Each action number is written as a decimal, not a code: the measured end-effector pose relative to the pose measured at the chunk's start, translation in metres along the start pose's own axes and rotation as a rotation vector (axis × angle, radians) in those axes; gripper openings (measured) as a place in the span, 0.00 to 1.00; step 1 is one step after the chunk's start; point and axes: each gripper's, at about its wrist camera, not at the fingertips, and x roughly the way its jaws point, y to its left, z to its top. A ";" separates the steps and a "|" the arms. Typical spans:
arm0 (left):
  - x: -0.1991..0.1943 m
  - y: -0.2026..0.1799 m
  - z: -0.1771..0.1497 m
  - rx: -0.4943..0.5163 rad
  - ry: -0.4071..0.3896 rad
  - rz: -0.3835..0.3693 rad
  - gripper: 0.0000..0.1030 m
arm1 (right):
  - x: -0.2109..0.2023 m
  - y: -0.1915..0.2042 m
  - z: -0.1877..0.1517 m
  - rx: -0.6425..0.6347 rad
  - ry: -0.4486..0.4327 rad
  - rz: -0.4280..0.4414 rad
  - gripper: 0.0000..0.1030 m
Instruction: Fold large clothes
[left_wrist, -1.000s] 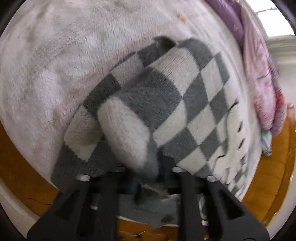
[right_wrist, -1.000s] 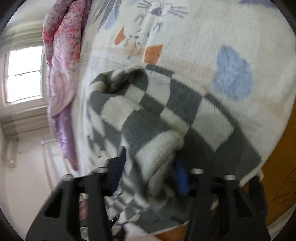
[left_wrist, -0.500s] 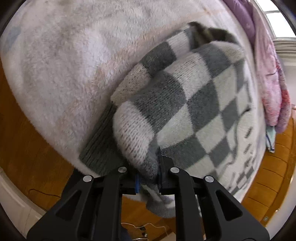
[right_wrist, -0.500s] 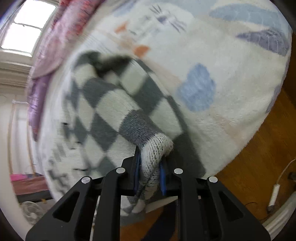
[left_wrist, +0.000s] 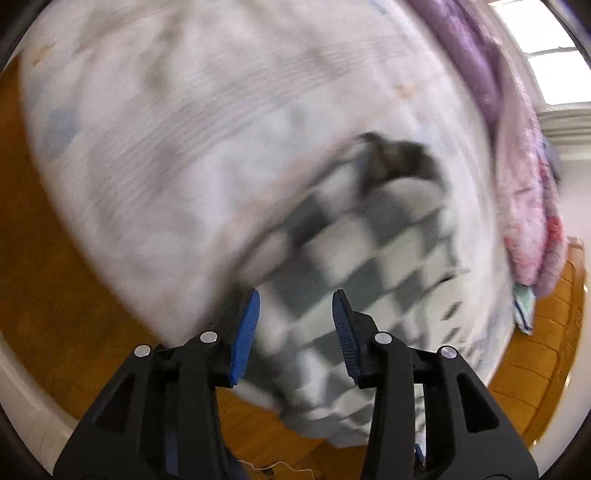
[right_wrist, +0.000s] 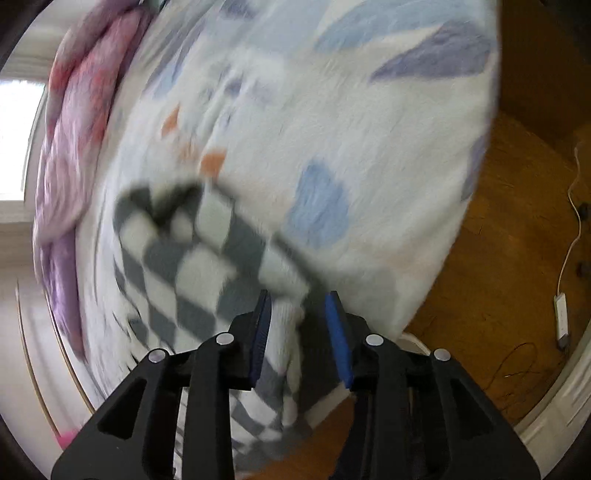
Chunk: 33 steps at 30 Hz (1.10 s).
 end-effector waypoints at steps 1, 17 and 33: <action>0.002 -0.012 0.005 0.031 -0.006 -0.013 0.41 | -0.003 0.020 0.004 -0.093 -0.021 0.006 0.25; 0.153 -0.127 0.065 0.300 0.205 0.116 0.44 | 0.152 0.171 0.047 -0.375 0.059 -0.044 0.00; 0.073 -0.065 0.056 0.253 0.121 -0.078 0.74 | 0.149 0.312 -0.131 -0.927 0.104 -0.014 0.06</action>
